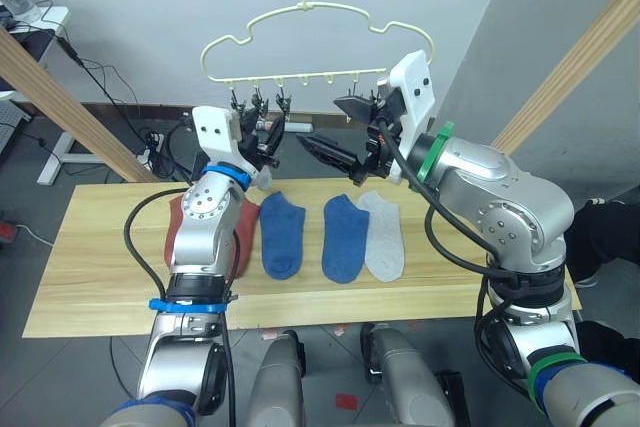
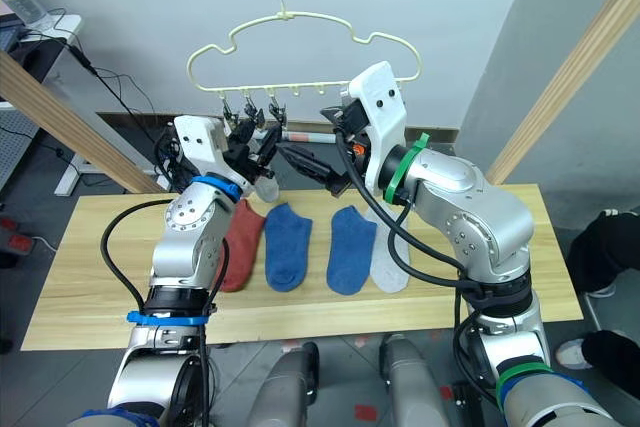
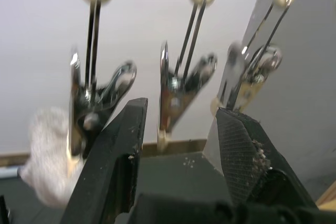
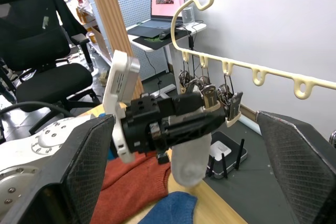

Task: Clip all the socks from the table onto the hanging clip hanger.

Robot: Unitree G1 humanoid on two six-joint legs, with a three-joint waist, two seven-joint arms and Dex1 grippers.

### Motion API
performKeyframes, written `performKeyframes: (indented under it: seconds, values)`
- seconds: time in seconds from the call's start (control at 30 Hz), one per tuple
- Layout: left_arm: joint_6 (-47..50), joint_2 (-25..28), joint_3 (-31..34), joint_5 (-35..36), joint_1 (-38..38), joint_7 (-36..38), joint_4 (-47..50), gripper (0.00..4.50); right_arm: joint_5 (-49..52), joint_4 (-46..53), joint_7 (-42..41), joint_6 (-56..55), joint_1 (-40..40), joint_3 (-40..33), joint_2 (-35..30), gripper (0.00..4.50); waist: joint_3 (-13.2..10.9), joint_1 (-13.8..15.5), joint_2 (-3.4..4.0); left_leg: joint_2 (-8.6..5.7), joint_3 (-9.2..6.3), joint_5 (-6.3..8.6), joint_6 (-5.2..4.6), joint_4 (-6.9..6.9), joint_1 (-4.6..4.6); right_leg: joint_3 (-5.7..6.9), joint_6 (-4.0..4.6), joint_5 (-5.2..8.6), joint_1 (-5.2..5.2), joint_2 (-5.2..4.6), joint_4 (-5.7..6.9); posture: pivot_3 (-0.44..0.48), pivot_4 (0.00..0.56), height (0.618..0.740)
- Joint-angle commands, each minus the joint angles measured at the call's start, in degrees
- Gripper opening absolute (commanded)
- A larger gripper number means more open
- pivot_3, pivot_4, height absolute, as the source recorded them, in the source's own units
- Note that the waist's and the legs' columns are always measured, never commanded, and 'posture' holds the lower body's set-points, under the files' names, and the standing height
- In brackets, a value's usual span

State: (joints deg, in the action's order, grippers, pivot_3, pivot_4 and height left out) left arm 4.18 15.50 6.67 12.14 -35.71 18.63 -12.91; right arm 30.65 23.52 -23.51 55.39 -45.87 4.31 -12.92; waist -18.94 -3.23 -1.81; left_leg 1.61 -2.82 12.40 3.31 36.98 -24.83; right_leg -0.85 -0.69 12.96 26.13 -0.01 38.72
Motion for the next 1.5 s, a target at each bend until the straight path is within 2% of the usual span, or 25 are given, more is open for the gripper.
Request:
performKeyframes:
  seconds: [0.03, 0.83, 0.93, 1.07, 1.13, 1.33, 1.5]
  values:
    - [-2.5, 0.3, 0.5, -0.8, -1.5, -0.3, -0.4, 2.27, 1.4, 2.9, 0.2, -0.3, -1.0, -1.1, -0.1, 4.50, 0.0, 0.0, 0.00, 0.00, 0.00, 0.00, 0.00, 0.00, 0.00, 0.00, 0.00, 0.00, 0.00, 0.00, 0.00, -0.095, 0.322, 0.740]
    - [-6.0, 0.8, 1.4, -2.0, -4.2, -3.6, -1.3, 2.27, 1.3, 2.6, 0.7, -0.8, -0.8, -1.0, 0.0, 4.50, 0.0, -0.1, 0.00, 0.00, -0.01, 0.00, 0.00, 0.00, 0.00, 0.02, 0.02, -0.01, 0.00, 0.00, 0.05, -0.091, 0.323, 0.740]
    - [-6.3, 0.9, 1.4, -2.1, -4.2, -3.4, -1.2, 1.73, 1.4, 2.7, 0.6, -0.6, -0.6, -1.0, -0.1, 4.50, 0.0, -0.1, 0.00, 0.00, -0.02, 0.00, 0.00, 0.00, 0.00, 0.02, 0.02, -0.01, 0.00, 0.00, 0.06, -0.091, 0.323, 0.740]
    - [-6.6, 1.0, 1.2, -2.4, -4.1, -3.3, -0.9, 0.59, 1.5, 2.5, 0.6, -0.6, -0.5, -1.0, -0.1, 4.50, 0.0, -0.1, 0.00, 0.00, -0.02, 0.00, 0.00, 0.00, 0.00, 0.02, 0.02, -0.01, 0.00, 0.00, 0.06, -0.090, 0.321, 0.740]
    - [-6.5, 1.0, 1.2, -2.4, -4.0, -3.4, -0.7, 0.25, 1.4, 2.4, 0.5, -0.7, -0.4, -0.9, -0.2, 4.50, 0.0, -0.1, 0.00, 0.00, -0.02, 0.00, 0.00, 0.00, 0.00, 0.02, 0.02, -0.01, 0.01, 0.00, 0.06, -0.088, 0.321, 0.740]
    - [-4.3, 1.9, 0.6, -3.1, -2.6, -3.2, 1.7, 0.23, 0.6, 2.5, -0.4, -1.0, 1.2, 0.2, -1.5, 4.50, 0.0, -0.1, 0.00, 0.00, -0.02, 0.00, 0.00, 0.00, 0.00, 0.02, 0.03, -0.02, 0.00, 0.00, 0.06, -0.079, 0.318, 0.740]
    - [9.5, 3.5, 1.6, 3.5, -1.4, 0.5, 7.9, 0.23, -6.9, -2.3, -3.9, -3.0, 7.4, 7.4, -11.7, 4.50, 0.0, 0.1, -0.02, -0.05, -0.04, 0.00, 0.00, 0.01, 0.00, 0.03, 0.00, 0.00, -0.02, -0.06, 0.06, -0.068, 0.319, 0.740]
